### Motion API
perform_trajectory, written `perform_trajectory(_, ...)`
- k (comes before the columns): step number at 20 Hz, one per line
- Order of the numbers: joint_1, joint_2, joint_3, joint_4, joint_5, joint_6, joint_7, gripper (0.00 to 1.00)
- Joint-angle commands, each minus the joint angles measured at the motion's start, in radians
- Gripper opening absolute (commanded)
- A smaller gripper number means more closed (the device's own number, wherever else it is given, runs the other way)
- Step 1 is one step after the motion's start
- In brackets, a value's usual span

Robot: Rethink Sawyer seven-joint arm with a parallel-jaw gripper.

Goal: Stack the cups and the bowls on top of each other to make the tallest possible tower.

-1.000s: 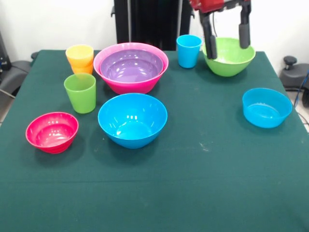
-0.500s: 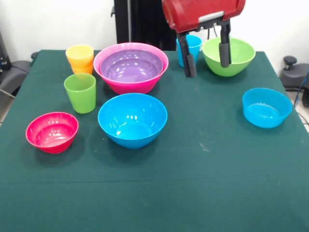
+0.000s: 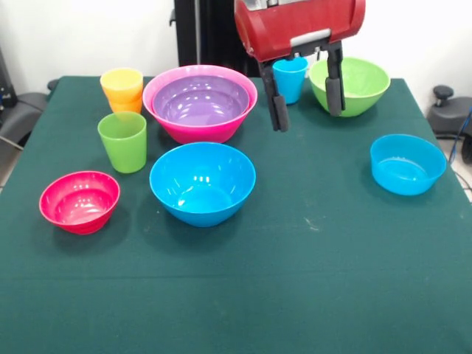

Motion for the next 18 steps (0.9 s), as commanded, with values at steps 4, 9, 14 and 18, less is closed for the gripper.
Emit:
perform_trajectory(4,0.016,0.081,-0.065,-0.094,-0.093,0.144,-0.371,1.00)
perform_trajectory(9,0.012,0.115,-0.066,-0.102,-0.110,0.114,-0.373,1.00)
perform_trajectory(14,0.018,0.119,-0.066,-0.106,-0.117,0.117,-0.378,1.00)
perform_trajectory(18,0.009,0.129,-0.056,-0.113,-0.118,0.130,-0.421,1.00)
